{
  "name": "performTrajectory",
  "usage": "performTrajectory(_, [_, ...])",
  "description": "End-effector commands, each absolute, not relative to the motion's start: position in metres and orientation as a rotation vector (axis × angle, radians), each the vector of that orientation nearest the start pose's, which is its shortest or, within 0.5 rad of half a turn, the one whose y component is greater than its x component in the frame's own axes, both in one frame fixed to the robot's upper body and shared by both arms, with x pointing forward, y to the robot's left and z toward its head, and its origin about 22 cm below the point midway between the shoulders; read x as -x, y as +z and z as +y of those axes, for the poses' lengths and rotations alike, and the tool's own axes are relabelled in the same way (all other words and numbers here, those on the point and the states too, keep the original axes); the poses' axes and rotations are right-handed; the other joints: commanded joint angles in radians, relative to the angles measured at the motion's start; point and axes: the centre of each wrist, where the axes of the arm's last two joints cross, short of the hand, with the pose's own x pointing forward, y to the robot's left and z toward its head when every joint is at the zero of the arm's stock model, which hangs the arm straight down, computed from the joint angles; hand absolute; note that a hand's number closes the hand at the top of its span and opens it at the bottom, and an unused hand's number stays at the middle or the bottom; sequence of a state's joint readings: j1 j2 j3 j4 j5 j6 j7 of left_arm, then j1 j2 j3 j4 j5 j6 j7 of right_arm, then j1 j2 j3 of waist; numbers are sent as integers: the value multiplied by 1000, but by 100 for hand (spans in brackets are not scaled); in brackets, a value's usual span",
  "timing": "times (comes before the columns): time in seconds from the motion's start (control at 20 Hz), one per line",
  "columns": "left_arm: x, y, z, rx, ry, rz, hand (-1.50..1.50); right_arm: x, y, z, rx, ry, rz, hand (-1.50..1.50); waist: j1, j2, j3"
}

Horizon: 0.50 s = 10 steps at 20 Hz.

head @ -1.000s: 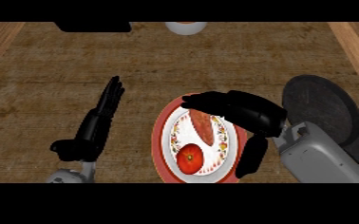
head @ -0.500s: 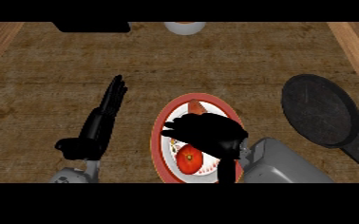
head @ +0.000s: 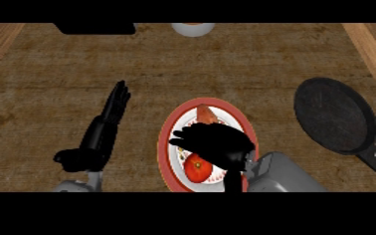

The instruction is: Pick the tomato from the plate and place it in the pan

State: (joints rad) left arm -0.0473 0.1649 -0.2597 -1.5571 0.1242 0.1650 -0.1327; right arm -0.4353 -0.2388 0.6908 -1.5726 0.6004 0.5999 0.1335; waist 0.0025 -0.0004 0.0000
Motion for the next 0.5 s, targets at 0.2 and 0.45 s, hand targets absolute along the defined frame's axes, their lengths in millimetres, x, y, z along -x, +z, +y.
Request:
performTrajectory(0.2, [-249,0,192,74,-127,-1710,0,-252,45,-80,1,1789,-1330,-150,-2,1,0])
performTrajectory(0.45, [-246,16,189,87,-120,-1696,0,-272,46,-68,-6,1810,-1300,-150,0,0,0])
